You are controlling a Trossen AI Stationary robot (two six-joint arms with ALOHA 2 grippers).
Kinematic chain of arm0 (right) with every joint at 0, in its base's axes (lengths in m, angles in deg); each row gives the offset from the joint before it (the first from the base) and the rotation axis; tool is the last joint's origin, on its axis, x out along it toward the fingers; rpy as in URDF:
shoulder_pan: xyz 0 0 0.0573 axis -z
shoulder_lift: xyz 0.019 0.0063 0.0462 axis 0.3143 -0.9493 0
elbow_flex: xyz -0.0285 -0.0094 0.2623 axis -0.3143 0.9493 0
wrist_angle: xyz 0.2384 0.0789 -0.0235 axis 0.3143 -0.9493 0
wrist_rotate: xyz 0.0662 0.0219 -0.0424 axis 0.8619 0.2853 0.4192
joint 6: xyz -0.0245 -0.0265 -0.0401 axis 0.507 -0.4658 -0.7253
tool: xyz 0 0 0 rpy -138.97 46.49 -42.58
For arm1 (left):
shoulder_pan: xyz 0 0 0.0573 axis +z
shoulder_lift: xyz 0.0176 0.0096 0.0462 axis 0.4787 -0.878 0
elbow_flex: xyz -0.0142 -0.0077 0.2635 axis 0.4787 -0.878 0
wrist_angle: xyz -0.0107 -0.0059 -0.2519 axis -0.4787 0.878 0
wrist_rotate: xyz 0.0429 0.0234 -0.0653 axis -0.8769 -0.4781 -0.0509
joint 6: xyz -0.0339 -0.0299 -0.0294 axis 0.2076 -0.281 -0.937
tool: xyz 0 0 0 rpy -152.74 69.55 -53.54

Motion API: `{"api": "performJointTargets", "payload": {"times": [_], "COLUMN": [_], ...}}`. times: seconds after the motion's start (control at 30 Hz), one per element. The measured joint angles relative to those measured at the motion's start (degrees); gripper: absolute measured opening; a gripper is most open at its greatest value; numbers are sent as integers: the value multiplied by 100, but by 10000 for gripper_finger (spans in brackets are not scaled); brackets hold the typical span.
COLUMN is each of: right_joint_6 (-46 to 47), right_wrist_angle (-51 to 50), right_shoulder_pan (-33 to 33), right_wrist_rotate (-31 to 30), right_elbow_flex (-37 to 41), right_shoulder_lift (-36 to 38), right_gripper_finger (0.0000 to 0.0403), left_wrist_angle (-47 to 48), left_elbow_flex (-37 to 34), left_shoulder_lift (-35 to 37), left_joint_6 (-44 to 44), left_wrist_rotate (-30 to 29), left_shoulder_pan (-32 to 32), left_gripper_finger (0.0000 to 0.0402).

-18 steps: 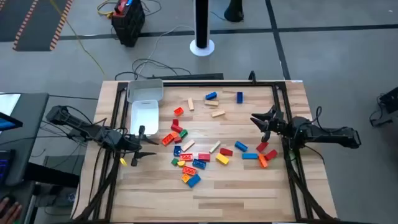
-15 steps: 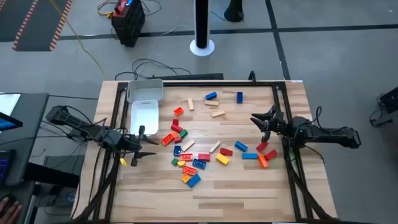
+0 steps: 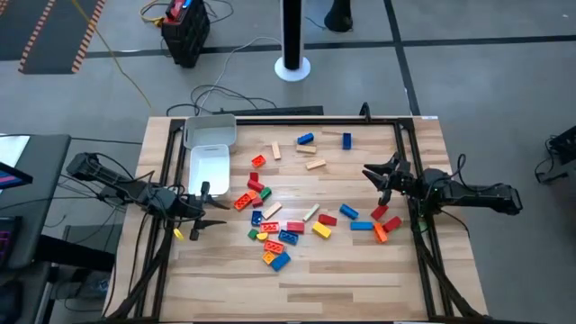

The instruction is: Sort blocks by size

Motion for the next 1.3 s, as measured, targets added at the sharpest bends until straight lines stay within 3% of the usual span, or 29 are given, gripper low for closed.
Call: {"api": "performJointTargets", "payload": {"times": [1.13, 1.3], "right_joint_6": [0, 0], "right_wrist_angle": [0, 0], "right_shoulder_pan": [0, 0], "right_wrist_rotate": [1, 0], "right_elbow_flex": [-1, -2], "right_shoulder_lift": [0, 0], "right_gripper_finger": [132, 132], "left_wrist_angle": [-31, -155], "left_elbow_flex": [-1, 1], "left_shoulder_lift": [-1, -1], "left_joint_6": [-21, -1659], "left_wrist_rotate": [2, -2], "left_shoulder_pan": [1, -4], "left_gripper_finger": [185, 185]}}
